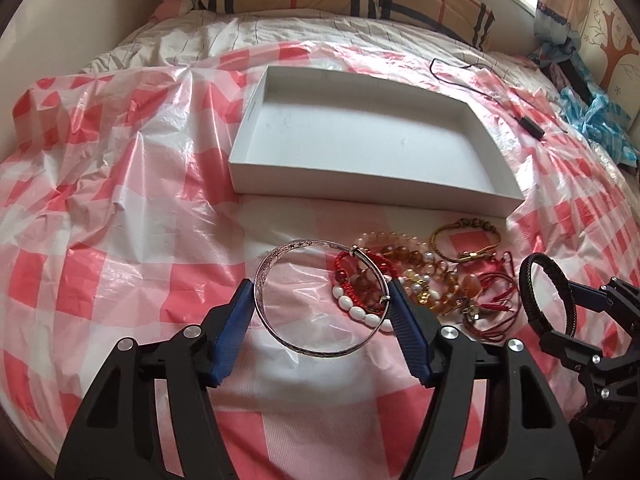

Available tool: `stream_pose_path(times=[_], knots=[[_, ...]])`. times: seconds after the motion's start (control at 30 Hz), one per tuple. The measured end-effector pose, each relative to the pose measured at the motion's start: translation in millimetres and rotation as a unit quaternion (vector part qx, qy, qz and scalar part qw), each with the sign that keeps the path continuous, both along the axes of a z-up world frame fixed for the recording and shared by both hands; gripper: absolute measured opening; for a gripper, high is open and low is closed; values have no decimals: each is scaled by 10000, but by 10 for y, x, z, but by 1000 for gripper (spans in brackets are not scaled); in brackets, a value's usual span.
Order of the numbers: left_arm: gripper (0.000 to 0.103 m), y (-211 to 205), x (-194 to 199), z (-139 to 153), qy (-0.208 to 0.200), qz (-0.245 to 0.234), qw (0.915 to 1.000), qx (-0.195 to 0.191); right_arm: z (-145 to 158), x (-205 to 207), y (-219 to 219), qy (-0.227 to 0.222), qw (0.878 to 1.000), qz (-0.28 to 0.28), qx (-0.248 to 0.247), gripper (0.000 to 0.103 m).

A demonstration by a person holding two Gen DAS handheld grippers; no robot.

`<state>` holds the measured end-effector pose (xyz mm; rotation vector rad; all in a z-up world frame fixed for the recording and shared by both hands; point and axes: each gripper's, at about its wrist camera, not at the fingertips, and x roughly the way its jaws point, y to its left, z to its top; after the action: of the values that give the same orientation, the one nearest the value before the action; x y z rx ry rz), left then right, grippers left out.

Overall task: Organize jewelry
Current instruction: 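Grasp and lift silver bangle with left tool while right tool lifts black bracelet, then lower both bracelets into the white box and open both tools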

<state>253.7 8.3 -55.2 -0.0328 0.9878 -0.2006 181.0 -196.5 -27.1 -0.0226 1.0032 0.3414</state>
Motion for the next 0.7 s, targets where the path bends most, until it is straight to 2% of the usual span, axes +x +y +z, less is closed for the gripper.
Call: stream_pose_path(times=[0.13,0.27,0.47,0.7], knots=[[63,-75,-38,163,-215,-3,9998,-28,162,16,-65,-254,9994,-113,217,63],[63,-220,88,308,-431,-2,9991,14,277,155,-69,-470,9984,-184,271,63],[64,-357,411,470,-733,281,9969,-29,344,639,-56,-845,9958,-330,91,63],[64,-367,789,576,-1002,652,9927,-157,245,1217,-26,-1061,9931,-480,-123,63]])
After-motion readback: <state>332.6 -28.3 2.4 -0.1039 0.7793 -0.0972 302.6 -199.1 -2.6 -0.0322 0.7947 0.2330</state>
